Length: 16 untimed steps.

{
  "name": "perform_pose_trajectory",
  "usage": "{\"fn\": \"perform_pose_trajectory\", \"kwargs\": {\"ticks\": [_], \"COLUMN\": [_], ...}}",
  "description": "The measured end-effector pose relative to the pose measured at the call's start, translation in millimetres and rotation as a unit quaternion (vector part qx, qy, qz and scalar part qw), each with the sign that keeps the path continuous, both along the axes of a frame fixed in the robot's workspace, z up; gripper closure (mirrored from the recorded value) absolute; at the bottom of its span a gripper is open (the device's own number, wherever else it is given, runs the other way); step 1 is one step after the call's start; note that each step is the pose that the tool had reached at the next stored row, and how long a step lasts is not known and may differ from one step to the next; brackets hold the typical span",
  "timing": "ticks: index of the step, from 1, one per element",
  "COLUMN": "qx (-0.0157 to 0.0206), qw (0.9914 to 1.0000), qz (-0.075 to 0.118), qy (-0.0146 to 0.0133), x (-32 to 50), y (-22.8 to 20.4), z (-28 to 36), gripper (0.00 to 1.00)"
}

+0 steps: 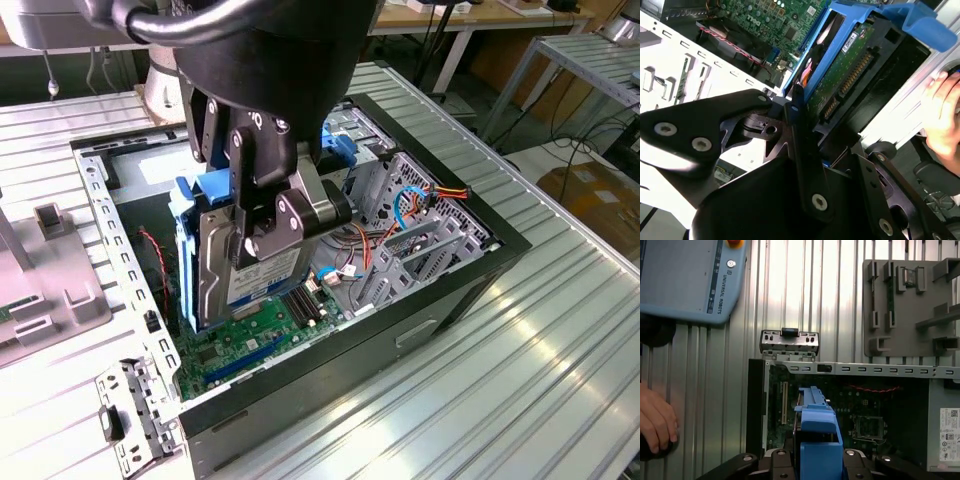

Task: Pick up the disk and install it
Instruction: 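Pick up the disk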

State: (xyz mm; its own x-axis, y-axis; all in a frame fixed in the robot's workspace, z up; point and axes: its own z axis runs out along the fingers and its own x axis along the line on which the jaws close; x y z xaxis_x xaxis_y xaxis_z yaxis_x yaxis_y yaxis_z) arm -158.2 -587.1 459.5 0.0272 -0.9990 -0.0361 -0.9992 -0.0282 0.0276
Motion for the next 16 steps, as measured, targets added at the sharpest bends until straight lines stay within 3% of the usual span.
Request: {"fn": "perform_pose_trajectory", "kwargs": {"ticks": [16], "qx": [0.0], "qw": [1.0], "qz": [0.0], "qy": [0.0], "x": [17.0], "y": [0.0], "z": [-0.4], "gripper": [0.64]}}
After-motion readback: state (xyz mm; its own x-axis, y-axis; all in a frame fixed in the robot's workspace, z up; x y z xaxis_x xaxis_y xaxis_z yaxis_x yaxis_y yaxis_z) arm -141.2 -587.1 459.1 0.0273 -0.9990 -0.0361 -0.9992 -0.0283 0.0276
